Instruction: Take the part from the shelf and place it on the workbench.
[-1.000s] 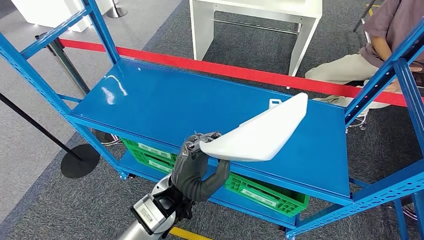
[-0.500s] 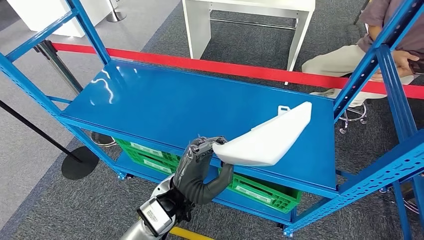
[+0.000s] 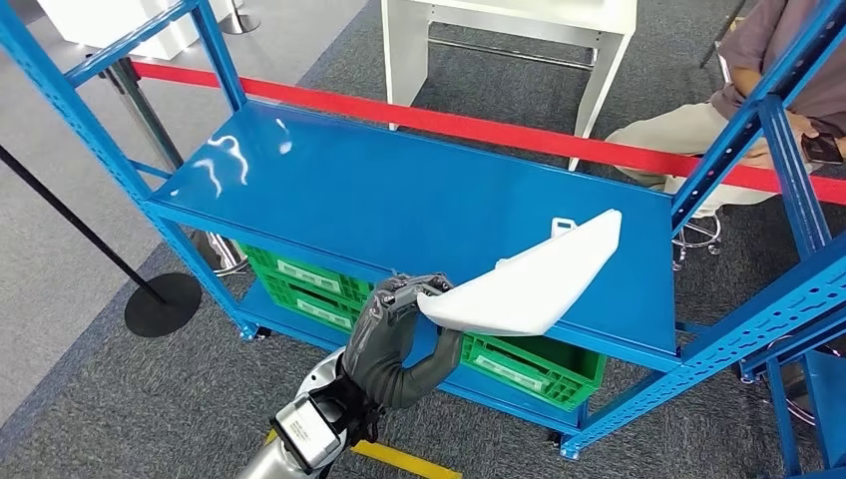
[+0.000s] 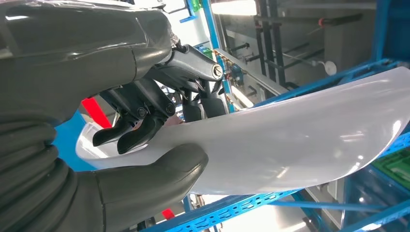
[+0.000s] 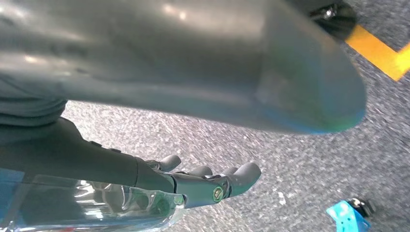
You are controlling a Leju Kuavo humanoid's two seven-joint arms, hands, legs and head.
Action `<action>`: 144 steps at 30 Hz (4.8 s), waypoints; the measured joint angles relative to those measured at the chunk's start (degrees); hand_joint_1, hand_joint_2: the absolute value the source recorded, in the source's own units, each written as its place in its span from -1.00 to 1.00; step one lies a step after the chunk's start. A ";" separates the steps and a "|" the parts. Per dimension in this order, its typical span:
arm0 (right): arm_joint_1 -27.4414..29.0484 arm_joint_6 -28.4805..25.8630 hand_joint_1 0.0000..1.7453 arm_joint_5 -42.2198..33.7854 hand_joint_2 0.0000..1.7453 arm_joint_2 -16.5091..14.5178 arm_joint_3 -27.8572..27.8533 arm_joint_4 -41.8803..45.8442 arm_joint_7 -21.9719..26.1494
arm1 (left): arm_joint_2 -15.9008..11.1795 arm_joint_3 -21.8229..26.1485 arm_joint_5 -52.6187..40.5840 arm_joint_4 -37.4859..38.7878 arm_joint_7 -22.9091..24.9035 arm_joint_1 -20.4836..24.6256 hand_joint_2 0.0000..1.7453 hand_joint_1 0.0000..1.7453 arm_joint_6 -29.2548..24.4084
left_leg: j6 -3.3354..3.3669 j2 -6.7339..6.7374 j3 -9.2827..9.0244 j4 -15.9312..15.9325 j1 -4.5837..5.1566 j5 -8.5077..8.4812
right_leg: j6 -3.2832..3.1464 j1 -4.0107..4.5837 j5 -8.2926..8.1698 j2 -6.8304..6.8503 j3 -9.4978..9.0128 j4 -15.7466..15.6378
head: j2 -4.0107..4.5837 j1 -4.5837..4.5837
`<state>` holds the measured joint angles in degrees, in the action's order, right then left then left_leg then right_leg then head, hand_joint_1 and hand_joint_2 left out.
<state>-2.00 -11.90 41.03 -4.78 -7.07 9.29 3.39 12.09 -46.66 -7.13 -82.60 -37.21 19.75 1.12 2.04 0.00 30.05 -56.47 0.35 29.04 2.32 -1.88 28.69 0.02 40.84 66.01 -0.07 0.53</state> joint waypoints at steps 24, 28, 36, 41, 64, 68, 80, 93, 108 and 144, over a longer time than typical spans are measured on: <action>-0.28 -0.82 -1.00 -0.02 -1.00 0.23 -0.60 0.02 -0.21 | -0.27 -0.95 0.58 0.08 0.23 0.00 1.00 1.00 1.03 | -2.24 -0.24 -3.59 -0.91 -0.08 2.63 | -1.84 0.46 -5.95 0.39 -3.69 -7.10 | 0.00 0.25; -0.09 -0.84 -1.00 0.03 -1.00 0.11 -0.62 0.00 -0.26 | -0.23 -1.17 0.73 0.10 0.13 0.15 1.00 1.00 1.11 | -0.83 -0.13 -2.80 1.47 0.32 1.07 | -0.28 0.02 -6.76 0.36 -2.94 -7.48 | 0.00 0.58; 0.01 -0.82 -1.00 0.59 -1.00 0.50 -0.62 -0.01 -0.24 | -0.44 -1.36 0.98 0.29 0.05 0.25 1.00 1.00 1.11 | 0.15 0.34 4.02 1.12 0.56 -4.80 | -0.13 0.44 0.83 0.20 -4.80 5.38 | 0.00 -0.46; -0.28 -0.77 -1.00 0.70 -1.00 0.52 -0.62 0.03 -0.20 | -0.41 -1.34 1.10 0.28 0.16 0.33 1.00 1.00 1.07 | -1.16 0.33 6.22 -0.22 0.63 -6.90 | -1.46 1.03 2.60 0.02 -14.00 -8.81 | 0.00 -0.38; -0.29 0.49 -1.00 2.01 -1.00 0.65 -0.71 0.02 -1.25 | -1.15 -1.28 0.92 -0.02 1.62 0.63 1.00 1.00 1.05 | 0.33 0.42 1.20 1.89 0.39 -2.92 | -0.12 0.46 4.96 0.45 -0.66 7.48 | 0.00 -0.84; -0.45 0.49 -1.00 2.01 -1.00 0.84 -0.71 0.03 -1.39 | -1.28 -1.29 1.03 -0.01 1.67 0.63 1.00 1.00 1.26 | -0.06 0.37 4.83 0.72 0.60 -5.15 | -0.72 0.66 0.62 0.36 -9.46 -0.40 | 0.00 -1.06; -0.66 0.49 -1.00 2.08 -1.00 0.80 -0.73 0.04 -1.86 | -1.40 -1.32 1.71 0.00 1.69 0.68 1.00 1.00 1.74 | -3.42 0.10 10.08 -16.88 -0.61 4.00 | -3.15 0.81 -2.33 0.67 -9.02 -9.36 | 0.00 -0.93; -0.35 1.06 -1.00 2.08 -1.00 0.75 -0.73 0.01 -2.28 | -0.75 -1.39 1.85 0.21 1.88 1.07 1.00 1.00 2.30 | 0.02 0.38 0.36 1.84 -0.10 -1.66 | 0.02 0.51 4.18 0.51 -0.70 3.49 | 0.00 -1.79; -0.66 1.02 -1.00 2.05 -1.00 0.84 -0.89 0.04 -2.38 | -0.60 -1.69 3.11 1.22 1.37 1.46 1.00 1.00 3.03 | -2.92 0.03 9.97 -9.76 -0.15 2.16 | -3.71 1.32 -0.63 0.51 -12.07 -11.31 | 0.00 -1.87; -0.31 1.23 -1.00 4.71 -1.00 0.56 -0.56 0.07 -3.84 | -1.02 -1.73 4.11 2.98 1.49 2.15 1.00 1.00 3.08 | -3.52 1.72 4.56 -5.72 -0.64 0.04 | -3.30 1.05 -0.98 4.43 -9.83 -8.94 | 0.00 -1.85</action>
<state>-2.32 -10.67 45.74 -4.22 -7.63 9.36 -0.45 11.06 -48.39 -3.02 -79.62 -35.71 21.90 4.20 -1.48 1.71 34.61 -62.19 -0.29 29.08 -0.98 -0.83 27.71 4.45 31.02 57.06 -0.07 -1.32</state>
